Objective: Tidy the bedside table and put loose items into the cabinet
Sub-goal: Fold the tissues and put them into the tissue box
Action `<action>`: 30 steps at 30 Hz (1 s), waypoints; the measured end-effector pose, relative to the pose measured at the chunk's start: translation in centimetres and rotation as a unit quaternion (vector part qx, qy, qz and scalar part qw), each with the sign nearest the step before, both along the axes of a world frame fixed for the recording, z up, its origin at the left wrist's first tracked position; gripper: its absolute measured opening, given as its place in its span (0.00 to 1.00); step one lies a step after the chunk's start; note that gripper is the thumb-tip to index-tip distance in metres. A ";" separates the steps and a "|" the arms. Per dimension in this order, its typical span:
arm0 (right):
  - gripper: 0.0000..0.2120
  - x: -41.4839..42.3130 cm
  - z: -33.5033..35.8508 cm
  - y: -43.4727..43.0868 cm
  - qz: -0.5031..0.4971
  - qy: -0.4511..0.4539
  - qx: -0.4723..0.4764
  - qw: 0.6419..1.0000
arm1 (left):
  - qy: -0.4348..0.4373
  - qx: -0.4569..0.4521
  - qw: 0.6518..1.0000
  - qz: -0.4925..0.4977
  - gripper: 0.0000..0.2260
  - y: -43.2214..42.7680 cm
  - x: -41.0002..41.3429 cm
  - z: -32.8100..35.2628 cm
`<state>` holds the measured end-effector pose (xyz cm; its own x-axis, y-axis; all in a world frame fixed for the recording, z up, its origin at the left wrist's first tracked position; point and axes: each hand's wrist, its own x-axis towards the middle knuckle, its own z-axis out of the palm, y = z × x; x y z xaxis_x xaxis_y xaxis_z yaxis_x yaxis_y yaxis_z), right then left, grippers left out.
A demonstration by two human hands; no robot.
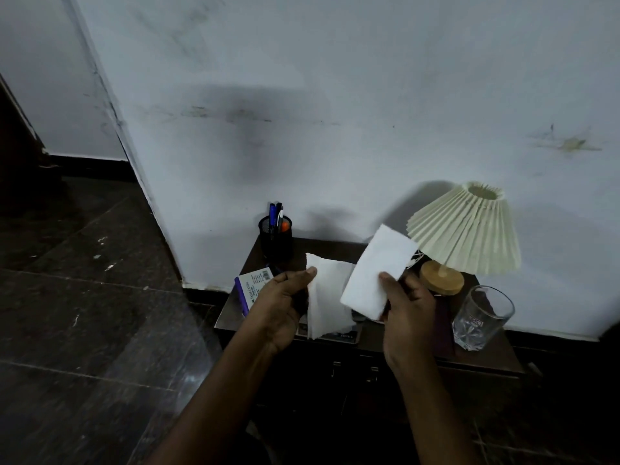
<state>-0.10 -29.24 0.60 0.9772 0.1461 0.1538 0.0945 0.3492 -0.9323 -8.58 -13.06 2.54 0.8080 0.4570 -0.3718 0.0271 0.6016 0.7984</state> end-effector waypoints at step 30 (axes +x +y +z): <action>0.08 -4.0 -0.4 2.3 -0.046 -0.390 -0.387 0.834 | -0.120 -0.135 0.983 0.029 0.15 -2.9 -0.3 -0.7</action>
<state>-4.06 -26.99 0.16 0.6371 0.4259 0.6424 0.7705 -0.3719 -0.5177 -8.85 -16.00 1.80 0.8624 0.4167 -0.2874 -0.1839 0.7869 0.5891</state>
